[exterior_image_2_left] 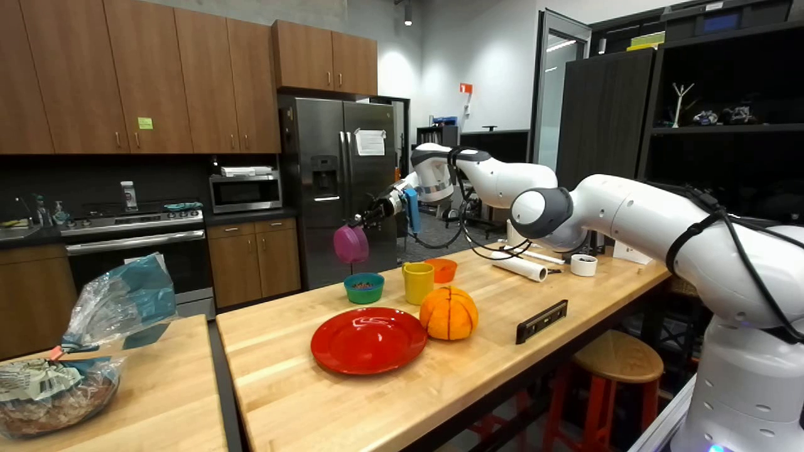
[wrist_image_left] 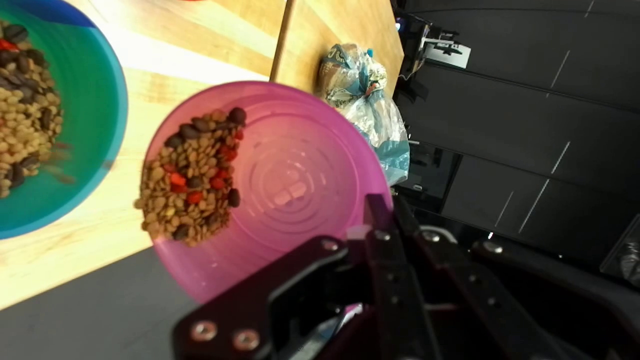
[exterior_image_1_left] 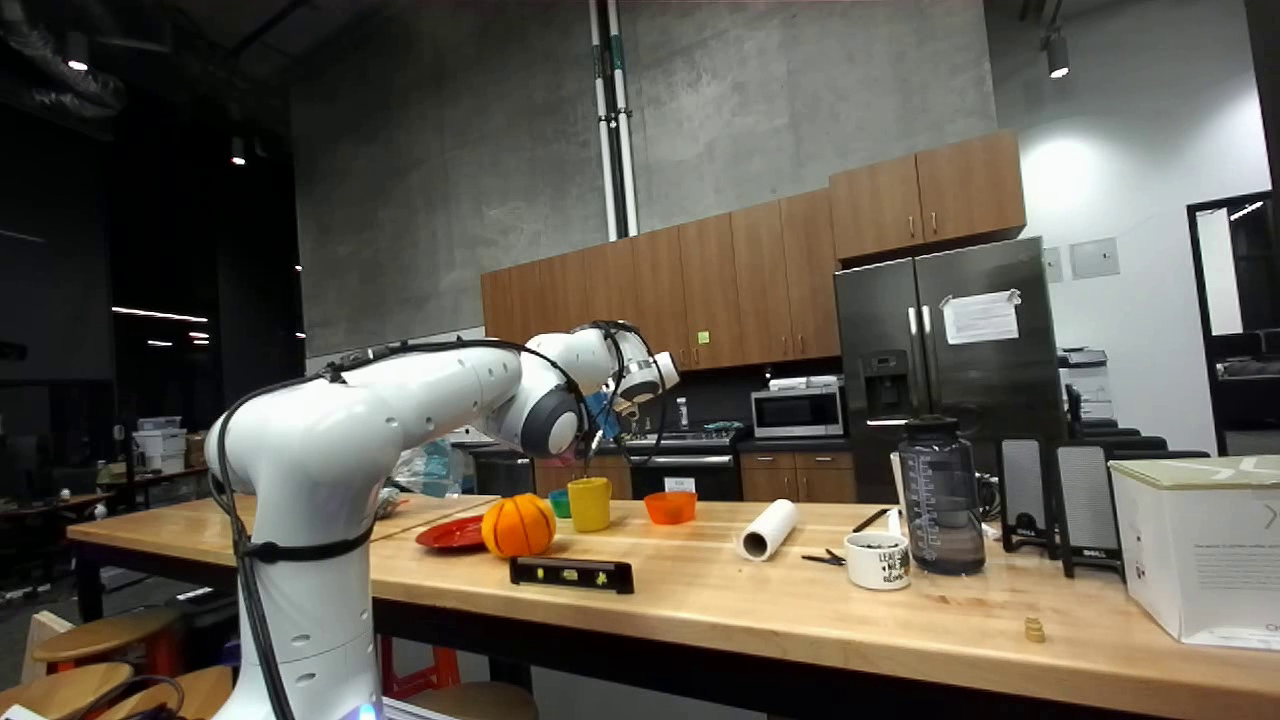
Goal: Pour the contents from the purple bowl into the green bowl.
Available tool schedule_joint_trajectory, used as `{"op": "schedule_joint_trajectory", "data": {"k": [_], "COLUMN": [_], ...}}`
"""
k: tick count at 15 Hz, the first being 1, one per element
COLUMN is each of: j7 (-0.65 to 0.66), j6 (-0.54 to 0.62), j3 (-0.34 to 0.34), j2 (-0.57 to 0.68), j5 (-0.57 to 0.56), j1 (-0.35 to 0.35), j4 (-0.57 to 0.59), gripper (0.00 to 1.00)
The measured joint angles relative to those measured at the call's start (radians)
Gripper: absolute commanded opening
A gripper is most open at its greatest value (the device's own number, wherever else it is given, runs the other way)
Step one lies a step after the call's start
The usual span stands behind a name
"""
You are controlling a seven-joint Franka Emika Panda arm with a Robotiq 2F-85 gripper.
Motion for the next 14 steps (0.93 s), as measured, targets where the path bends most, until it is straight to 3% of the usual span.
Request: {"op": "schedule_joint_trajectory", "data": {"k": [14], "j7": [-0.002], "j6": [-0.012], "j3": [0.0], "j2": [0.0], "j5": [0.037], "j1": [-0.001], "j4": [0.0], "gripper": [0.01]}}
